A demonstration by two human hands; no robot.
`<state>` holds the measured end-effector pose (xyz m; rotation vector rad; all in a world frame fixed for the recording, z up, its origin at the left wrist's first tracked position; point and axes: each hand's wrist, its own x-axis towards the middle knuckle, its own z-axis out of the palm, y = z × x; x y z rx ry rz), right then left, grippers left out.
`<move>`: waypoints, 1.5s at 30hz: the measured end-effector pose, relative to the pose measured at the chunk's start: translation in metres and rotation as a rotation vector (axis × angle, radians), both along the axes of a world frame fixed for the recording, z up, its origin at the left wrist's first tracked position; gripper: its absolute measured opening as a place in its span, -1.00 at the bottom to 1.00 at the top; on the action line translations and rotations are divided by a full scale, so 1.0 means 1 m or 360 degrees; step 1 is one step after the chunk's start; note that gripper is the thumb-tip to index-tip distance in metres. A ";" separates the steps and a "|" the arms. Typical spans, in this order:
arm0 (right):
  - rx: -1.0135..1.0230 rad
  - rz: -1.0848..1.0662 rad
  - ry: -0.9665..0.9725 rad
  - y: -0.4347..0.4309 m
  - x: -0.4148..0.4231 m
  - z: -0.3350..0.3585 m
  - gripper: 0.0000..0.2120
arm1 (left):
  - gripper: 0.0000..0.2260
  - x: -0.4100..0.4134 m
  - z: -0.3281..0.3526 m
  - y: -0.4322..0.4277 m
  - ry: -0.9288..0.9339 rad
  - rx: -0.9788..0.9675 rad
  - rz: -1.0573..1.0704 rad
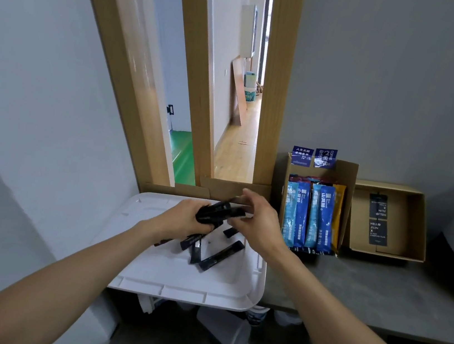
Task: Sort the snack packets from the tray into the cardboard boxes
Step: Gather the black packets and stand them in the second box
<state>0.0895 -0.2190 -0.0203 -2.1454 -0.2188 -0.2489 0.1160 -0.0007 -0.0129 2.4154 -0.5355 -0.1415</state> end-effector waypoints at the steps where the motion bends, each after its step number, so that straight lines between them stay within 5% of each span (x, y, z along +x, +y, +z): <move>1: -0.0064 -0.0022 0.0042 -0.001 0.001 -0.003 -0.28 | -0.91 0.000 0.001 0.002 0.0042 -0.0086 0.0038; 7: -0.1002 0.0447 0.0165 -0.001 -0.010 -0.023 -0.62 | -0.82 0.002 0.004 0.004 0.0210 -0.0384 0.0166; 12: -0.1030 0.0574 0.0129 -0.003 -0.008 -0.022 -0.64 | -0.74 0.002 0.002 -0.009 0.0157 -0.0373 0.0264; 18: -0.1323 0.0201 -0.0212 0.008 0.008 -0.005 -0.67 | -0.74 -0.003 -0.003 -0.007 0.0193 -0.0775 0.0618; 24: -0.1631 0.0219 0.0051 0.017 0.022 -0.019 -0.73 | -0.78 0.002 -0.004 0.014 0.0057 -0.0776 0.0759; 27: -0.1315 0.0163 -0.0059 0.019 0.024 -0.023 -0.75 | -0.77 -0.002 0.000 0.015 0.0061 -0.0820 0.0683; 30: -0.0627 -0.0088 -0.0144 0.022 0.013 -0.020 -0.77 | -0.80 -0.011 0.000 0.006 0.0022 -0.0967 0.0636; 33: 0.0295 -0.0224 0.0101 0.022 -0.003 -0.014 -0.80 | -0.77 -0.021 0.000 -0.003 -0.0103 -0.1172 0.0693; 35: 0.0625 -0.0206 0.0246 0.018 -0.012 -0.013 -0.83 | -0.77 -0.025 0.001 -0.009 -0.0102 -0.1241 0.0713; 45: 0.0971 -0.0094 0.0289 -0.005 -0.050 0.009 -0.77 | -0.81 -0.039 0.013 -0.042 0.0025 -0.1089 0.0417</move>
